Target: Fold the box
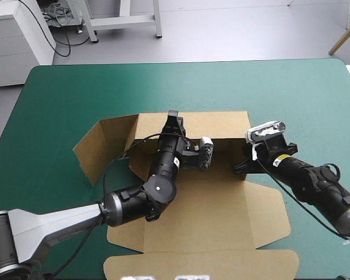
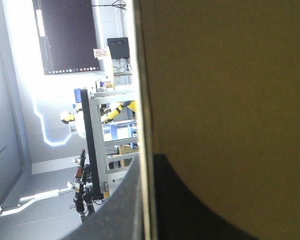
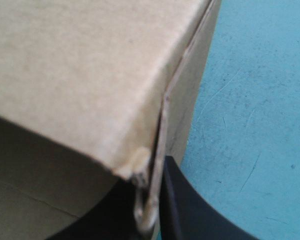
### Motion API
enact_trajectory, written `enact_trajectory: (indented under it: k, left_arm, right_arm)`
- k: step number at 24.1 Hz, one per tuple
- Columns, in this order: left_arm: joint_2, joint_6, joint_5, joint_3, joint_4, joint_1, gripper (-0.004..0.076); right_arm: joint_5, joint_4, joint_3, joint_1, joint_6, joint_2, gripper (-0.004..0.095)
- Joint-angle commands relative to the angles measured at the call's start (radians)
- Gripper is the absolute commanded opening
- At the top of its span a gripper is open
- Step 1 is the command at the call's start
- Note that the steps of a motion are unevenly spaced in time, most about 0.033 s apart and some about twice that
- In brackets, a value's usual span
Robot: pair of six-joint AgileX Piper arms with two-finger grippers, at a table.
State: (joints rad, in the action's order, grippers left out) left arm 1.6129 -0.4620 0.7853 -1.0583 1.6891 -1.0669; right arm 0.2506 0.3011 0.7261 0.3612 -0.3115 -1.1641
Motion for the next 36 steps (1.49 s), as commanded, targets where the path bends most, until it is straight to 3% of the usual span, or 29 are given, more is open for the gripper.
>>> enact_trajectory:
  k: [1, 3, 5, 7, 9, 11, 14, 19, 23, 36]
  left_arm:
    - [-0.038, -0.011, 0.002, -0.021, 0.056, -0.008, -0.0004]
    - [-0.031, -0.079, 0.015, -0.021, 0.032, -0.008, 0.0034]
    - [-0.031, -0.11, 0.019, -0.021, -0.009, -0.008, 0.0174]
    - [-0.031, -0.112, 0.027, -0.021, 0.014, -0.008, 0.0475]
    - [-0.031, -0.114, 0.07, -0.021, 0.015, -0.016, 0.0581]
    - [-0.031, -0.117, 0.144, -0.023, -0.018, -0.041, 0.057]
    - [-0.031, -0.11, 0.168, -0.023, 0.012, -0.091, 0.0569]
    - [-0.031, -0.11, 0.24, -0.023, 0.089, -0.166, 0.0566]
    - [-0.031, -0.11, 0.297, -0.023, 0.115, -0.22, 0.0566]
    - [-0.031, -0.086, 0.309, -0.023, 0.125, -0.247, 0.0545]
  right_arm:
    - [-0.044, 0.024, 0.024, 0.006, -0.013, 0.012, -0.0018]
    - [-0.042, 0.024, 0.024, 0.006, -0.013, 0.012, -0.0018]
    - [-0.034, 0.024, 0.024, 0.006, -0.011, 0.012, -0.0018]
    - [-0.02, 0.047, 0.024, 0.006, -0.011, 0.012, -0.0018]
    - [-0.02, 0.055, 0.024, 0.006, -0.008, 0.012, -0.0018]
    - [-0.013, 0.058, 0.026, 0.006, 0.024, 0.01, -0.0017]
    - [-0.019, 0.056, 0.047, 0.006, 0.025, 0.01, -0.0017]
    - [-0.022, -0.063, 0.128, -0.028, 0.111, -0.014, -0.0017]
    - [0.054, -0.139, 0.221, -0.084, 0.158, -0.083, -0.0017]
    - [0.158, -0.271, 0.508, -0.117, 0.208, -0.318, -0.0018]
